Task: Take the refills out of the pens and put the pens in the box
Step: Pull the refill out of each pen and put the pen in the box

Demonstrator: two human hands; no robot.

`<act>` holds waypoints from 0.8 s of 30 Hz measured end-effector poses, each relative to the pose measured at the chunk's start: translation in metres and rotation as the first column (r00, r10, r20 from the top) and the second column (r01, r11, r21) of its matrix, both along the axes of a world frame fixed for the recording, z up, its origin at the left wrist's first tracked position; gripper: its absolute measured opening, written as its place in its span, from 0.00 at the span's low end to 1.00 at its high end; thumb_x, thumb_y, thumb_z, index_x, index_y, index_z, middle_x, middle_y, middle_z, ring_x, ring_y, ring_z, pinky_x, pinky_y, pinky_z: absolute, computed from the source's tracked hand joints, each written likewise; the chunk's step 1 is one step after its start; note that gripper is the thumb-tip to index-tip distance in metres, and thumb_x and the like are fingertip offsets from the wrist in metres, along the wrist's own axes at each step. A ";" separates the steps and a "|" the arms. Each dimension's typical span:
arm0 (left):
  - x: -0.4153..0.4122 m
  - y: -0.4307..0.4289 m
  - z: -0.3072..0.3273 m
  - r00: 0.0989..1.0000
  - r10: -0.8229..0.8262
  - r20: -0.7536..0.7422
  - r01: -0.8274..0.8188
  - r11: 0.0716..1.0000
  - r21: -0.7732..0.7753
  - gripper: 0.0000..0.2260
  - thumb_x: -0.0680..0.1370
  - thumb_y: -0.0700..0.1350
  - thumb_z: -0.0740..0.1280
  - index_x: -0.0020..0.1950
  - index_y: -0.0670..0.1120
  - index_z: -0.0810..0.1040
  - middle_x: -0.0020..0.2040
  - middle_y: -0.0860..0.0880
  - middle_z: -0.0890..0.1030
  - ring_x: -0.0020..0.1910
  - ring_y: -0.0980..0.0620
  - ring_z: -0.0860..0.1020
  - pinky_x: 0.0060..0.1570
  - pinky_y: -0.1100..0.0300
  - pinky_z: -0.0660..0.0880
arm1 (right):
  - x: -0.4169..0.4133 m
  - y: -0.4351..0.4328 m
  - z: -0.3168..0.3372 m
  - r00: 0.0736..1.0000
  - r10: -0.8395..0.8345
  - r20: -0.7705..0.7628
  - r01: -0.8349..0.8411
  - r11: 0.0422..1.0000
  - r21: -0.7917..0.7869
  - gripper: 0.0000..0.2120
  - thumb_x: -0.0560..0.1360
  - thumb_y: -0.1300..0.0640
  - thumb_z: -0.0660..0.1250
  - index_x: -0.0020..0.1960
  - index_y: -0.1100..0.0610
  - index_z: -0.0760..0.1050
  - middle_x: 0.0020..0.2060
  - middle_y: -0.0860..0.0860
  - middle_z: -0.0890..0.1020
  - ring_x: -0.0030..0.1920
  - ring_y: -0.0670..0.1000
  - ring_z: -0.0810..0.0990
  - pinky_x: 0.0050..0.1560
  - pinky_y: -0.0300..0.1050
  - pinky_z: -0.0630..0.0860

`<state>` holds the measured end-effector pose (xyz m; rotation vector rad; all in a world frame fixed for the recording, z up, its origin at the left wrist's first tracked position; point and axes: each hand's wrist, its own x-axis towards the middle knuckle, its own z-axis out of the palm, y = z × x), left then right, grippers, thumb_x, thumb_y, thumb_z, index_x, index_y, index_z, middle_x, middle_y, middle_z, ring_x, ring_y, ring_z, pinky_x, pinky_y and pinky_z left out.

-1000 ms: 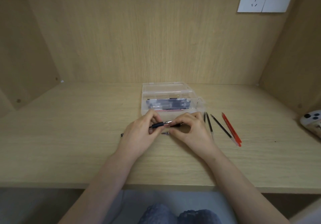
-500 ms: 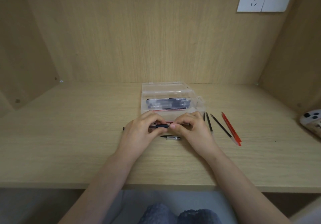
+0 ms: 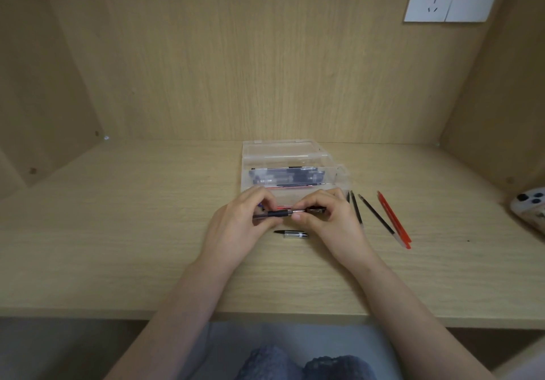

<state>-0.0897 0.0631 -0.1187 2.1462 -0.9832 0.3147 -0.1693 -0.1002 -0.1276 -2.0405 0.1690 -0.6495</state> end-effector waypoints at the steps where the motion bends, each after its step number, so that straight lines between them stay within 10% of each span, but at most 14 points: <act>1: 0.000 0.000 0.000 0.999 -0.003 -0.033 0.002 1.000 -0.014 0.09 0.70 0.52 0.72 0.43 0.56 0.73 0.41 0.61 0.78 0.40 0.63 0.76 0.40 0.62 0.71 | 0.000 0.000 0.000 1.000 -0.006 0.006 0.006 1.000 0.006 0.06 0.68 0.56 0.74 0.42 0.46 0.80 0.43 0.44 0.80 0.53 0.39 0.69 0.54 0.31 0.64; 17: 0.004 0.003 -0.002 0.997 0.077 -0.025 -0.079 0.993 -0.088 0.08 0.71 0.51 0.72 0.44 0.55 0.74 0.41 0.61 0.76 0.37 0.61 0.74 0.38 0.60 0.72 | -0.001 -0.002 0.002 0.988 -0.151 0.012 0.150 0.986 0.077 0.05 0.70 0.55 0.73 0.44 0.46 0.80 0.48 0.46 0.77 0.52 0.34 0.68 0.53 0.28 0.64; 24: 0.003 0.001 -0.001 0.998 0.041 -0.046 -0.047 0.991 -0.123 0.07 0.71 0.51 0.71 0.45 0.54 0.74 0.41 0.61 0.76 0.40 0.62 0.74 0.41 0.59 0.73 | 0.001 0.001 -0.002 0.991 -0.119 -0.068 0.106 0.978 -0.178 0.07 0.70 0.47 0.71 0.44 0.49 0.82 0.43 0.42 0.80 0.52 0.44 0.63 0.55 0.38 0.63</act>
